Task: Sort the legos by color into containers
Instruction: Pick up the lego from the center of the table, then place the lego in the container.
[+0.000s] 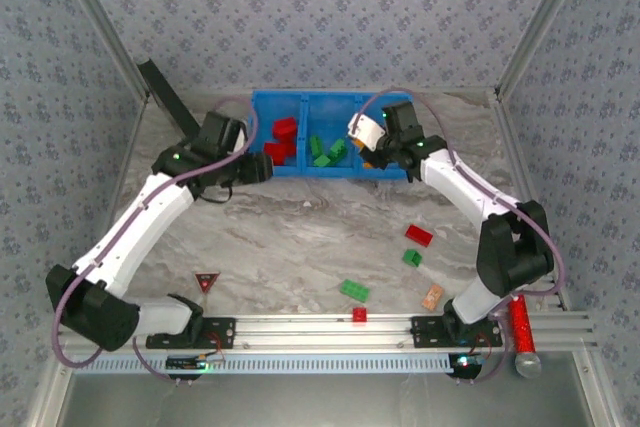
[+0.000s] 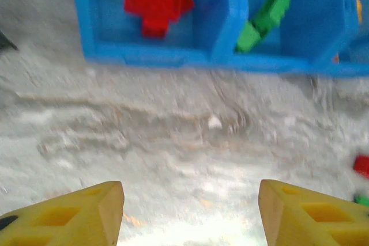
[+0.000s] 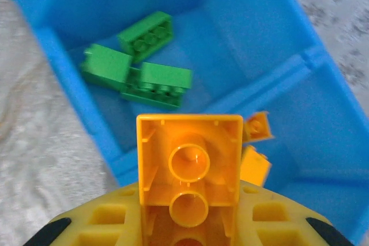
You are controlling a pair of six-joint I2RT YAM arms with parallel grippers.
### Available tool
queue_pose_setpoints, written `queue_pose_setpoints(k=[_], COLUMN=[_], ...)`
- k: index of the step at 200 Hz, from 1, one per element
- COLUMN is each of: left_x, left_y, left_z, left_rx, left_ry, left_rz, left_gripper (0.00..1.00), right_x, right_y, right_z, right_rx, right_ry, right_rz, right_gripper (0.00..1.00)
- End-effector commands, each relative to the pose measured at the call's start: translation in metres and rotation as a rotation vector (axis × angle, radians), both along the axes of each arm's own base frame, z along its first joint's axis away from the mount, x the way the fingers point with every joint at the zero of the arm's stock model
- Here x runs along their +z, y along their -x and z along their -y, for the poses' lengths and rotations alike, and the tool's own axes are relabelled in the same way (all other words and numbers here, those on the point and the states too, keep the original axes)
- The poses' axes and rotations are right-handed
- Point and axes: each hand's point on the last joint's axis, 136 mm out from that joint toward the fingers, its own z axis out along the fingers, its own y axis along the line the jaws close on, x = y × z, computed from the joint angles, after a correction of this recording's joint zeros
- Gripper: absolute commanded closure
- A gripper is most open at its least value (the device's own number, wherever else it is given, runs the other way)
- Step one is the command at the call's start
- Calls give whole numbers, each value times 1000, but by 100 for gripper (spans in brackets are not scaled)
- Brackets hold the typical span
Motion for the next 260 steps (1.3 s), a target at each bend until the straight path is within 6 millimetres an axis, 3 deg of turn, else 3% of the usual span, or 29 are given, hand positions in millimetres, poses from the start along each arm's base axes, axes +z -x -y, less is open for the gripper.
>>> queue_pose_setpoints(k=[1, 57, 78, 109, 146, 178, 213, 232, 260], left_x=[-12, -56, -76, -88, -101, -98, -102, -103, -112], left_y=[40, 118, 137, 159, 181, 188, 204, 213, 223], left_z=[15, 53, 68, 98, 116, 133, 155, 164, 169], left_rx=[-28, -110, -109, -131, -114, -100, -135, -151, -147], left_ry=[102, 67, 76, 90, 52, 60, 20, -16, -54], left_rz=[-123, -289, -317, -299, -254, -181, -158, -154, -163], left_gripper=[36, 35, 34, 34, 33, 33, 32, 31, 31], right_x=[7, -32, -45, -55, -62, -63, -65, -59, -32], right_y=[-36, -106, -125, -142, -146, -142, -137, -133, -119], right_z=[15, 43, 51, 58, 59, 56, 58, 58, 55], right_rx=[-121, -286, -325, -382, -396, -390, -403, -410, -404], right_ry=[-8, 96, 82, 39, 34, 0, -26, -45, -105], right_rz=[35, 59, 36, 12, -5, -33, -78, -85, -74], right_gripper=[81, 80, 79, 74, 61, 59, 42, 36, 31])
